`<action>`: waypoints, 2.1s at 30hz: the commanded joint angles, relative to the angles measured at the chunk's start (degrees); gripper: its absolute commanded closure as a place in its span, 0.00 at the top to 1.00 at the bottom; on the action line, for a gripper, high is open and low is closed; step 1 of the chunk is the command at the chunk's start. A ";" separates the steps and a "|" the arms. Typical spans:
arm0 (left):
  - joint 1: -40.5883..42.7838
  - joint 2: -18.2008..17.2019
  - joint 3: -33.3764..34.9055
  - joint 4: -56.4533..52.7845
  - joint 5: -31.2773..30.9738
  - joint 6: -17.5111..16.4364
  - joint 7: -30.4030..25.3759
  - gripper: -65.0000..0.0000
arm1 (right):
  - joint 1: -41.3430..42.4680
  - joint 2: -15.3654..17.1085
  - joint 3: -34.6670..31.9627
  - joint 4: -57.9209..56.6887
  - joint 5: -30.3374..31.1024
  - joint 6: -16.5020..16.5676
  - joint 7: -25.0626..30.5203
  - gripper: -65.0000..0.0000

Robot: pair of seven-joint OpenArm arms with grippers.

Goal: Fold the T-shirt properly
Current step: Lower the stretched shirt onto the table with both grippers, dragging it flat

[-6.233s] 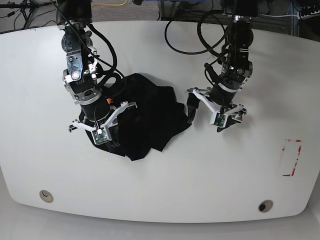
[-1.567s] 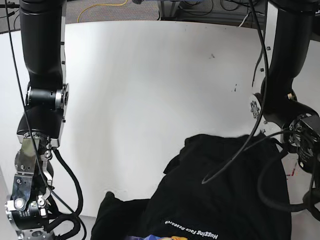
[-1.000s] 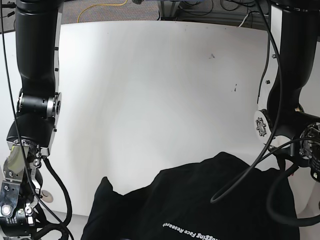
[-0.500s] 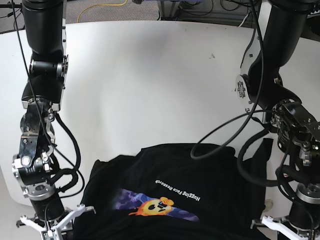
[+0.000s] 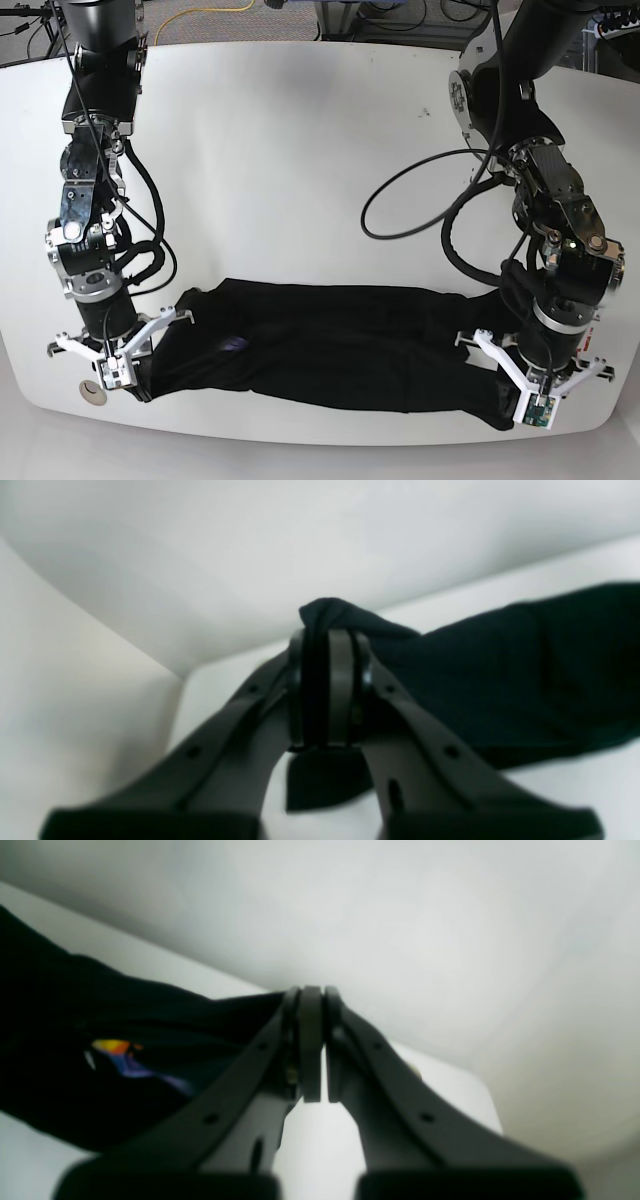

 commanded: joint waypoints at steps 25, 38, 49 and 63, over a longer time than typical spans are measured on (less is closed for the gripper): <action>34.67 1.71 -3.93 0.85 0.15 -1.81 -1.69 0.06 | -21.01 -3.85 7.64 2.69 -0.17 -0.41 2.49 0.00; 44.78 1.71 -12.73 0.76 0.15 -9.90 -1.69 0.06 | -26.28 -5.17 10.01 4.36 -0.09 -0.41 2.58 0.00; 45.13 1.44 -12.81 0.49 0.41 -12.41 -1.60 0.28 | -28.39 -7.89 10.19 4.80 -0.53 -0.50 2.67 0.00; 46.10 1.36 -12.99 0.41 0.33 -12.41 -1.60 0.74 | -29.97 -10.44 10.19 4.80 -0.53 -0.50 2.76 0.00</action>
